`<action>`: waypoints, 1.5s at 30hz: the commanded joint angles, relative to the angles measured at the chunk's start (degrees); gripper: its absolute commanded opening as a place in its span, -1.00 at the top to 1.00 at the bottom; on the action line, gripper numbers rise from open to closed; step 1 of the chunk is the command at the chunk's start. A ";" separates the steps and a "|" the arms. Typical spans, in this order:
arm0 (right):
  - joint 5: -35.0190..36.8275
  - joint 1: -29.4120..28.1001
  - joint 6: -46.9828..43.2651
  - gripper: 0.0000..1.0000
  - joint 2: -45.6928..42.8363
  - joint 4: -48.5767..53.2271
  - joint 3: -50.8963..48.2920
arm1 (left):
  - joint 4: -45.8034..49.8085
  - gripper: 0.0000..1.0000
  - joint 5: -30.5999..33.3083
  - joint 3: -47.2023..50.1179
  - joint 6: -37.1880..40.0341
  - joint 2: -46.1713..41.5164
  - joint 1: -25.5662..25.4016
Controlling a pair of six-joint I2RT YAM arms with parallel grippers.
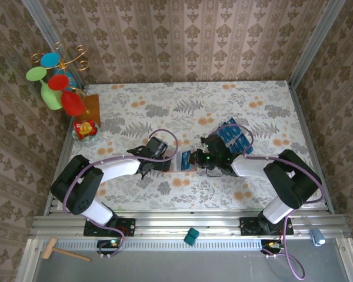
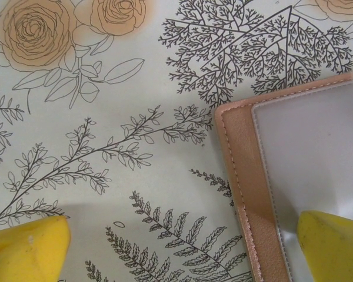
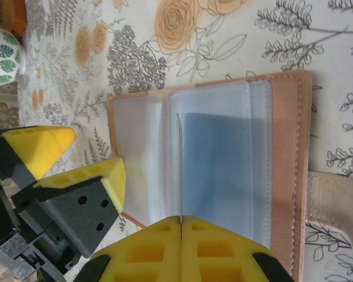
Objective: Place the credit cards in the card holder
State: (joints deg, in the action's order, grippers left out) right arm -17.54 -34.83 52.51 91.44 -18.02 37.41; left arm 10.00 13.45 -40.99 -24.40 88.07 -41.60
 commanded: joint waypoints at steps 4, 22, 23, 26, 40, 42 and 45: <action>-2.82 1.34 -2.26 1.00 -2.96 -4.93 -0.89 | 2.64 -1.00 1.88 1.33 -0.56 -1.76 -0.17; -7.42 1.39 -0.59 1.00 4.95 -20.35 -1.67 | 3.71 -1.00 2.51 1.62 -0.79 -2.42 -0.36; -7.42 1.34 -0.57 1.00 5.27 -21.17 -1.89 | 3.71 -1.00 2.55 1.70 -0.74 -2.45 -0.32; -7.42 1.34 -0.35 1.00 6.30 -23.02 -2.51 | 3.71 -1.00 2.59 1.79 -0.82 -2.47 -0.48; -8.28 1.34 0.43 1.00 10.96 -28.37 -3.70 | 3.69 -1.00 2.80 1.81 -0.82 -2.54 -0.41; -8.26 1.34 0.33 1.00 11.54 -28.95 -3.91 | 3.80 -1.00 2.83 1.79 -0.79 -2.49 -0.46; -8.30 1.43 -0.02 1.00 12.20 -29.99 -4.24 | 3.91 -1.00 2.95 1.73 -0.73 -2.39 -0.44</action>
State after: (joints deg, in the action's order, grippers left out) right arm -24.91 -33.63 52.75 102.69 -44.80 34.09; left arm 11.31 14.90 -40.12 -24.43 86.61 -41.60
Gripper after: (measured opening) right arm 0.066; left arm 0.999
